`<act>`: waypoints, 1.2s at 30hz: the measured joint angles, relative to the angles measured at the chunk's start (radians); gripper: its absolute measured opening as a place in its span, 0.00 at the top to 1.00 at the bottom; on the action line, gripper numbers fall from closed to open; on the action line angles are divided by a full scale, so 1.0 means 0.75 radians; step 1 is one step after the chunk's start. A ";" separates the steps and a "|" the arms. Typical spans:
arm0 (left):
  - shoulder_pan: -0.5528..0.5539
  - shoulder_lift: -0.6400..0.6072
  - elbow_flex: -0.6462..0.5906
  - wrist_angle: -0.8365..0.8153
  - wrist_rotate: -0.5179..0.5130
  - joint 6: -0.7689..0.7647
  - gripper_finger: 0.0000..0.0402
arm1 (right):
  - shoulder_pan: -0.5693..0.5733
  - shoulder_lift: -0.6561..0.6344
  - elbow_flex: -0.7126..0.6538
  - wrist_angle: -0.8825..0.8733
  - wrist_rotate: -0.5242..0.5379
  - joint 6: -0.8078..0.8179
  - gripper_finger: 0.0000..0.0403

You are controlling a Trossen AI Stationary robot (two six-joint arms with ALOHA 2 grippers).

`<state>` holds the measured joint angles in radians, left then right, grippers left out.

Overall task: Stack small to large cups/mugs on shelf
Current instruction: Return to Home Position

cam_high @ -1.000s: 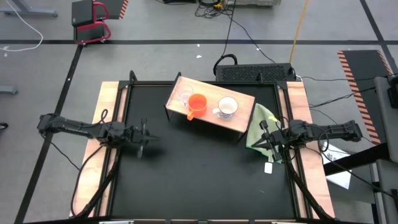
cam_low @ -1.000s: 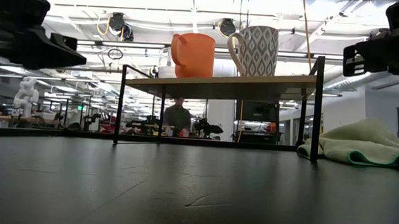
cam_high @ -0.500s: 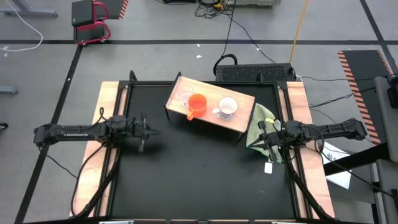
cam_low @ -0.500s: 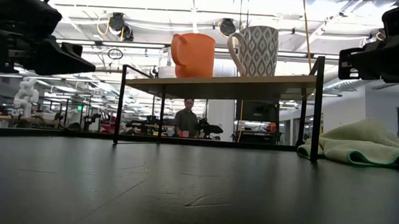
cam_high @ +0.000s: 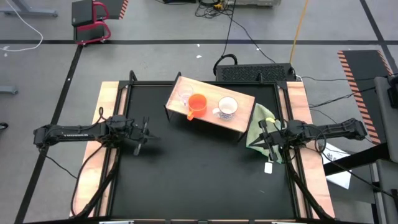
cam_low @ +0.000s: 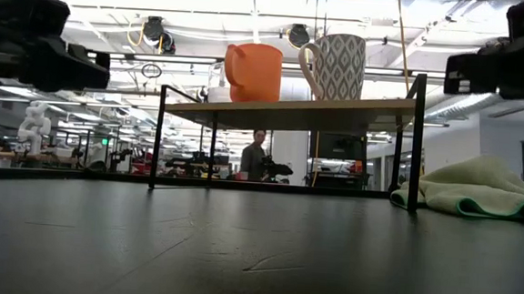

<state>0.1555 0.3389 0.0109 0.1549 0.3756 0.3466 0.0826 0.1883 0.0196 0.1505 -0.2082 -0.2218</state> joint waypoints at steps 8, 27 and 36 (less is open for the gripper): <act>-0.001 0.000 0.000 0.117 0.062 -0.072 1.00 | 0.001 0.000 -0.008 0.237 -0.079 0.023 1.00; -0.220 0.000 0.000 0.098 -0.155 -0.060 1.00 | 0.014 0.000 -0.008 0.158 -0.071 0.035 1.00; -0.222 0.000 0.000 0.109 -0.165 -0.101 0.99 | 0.014 0.000 -0.008 0.151 -0.070 0.058 1.00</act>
<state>-0.0109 0.3389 0.0109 0.2363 0.2520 0.2707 0.0933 0.1881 0.0139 0.2638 -0.2607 -0.1787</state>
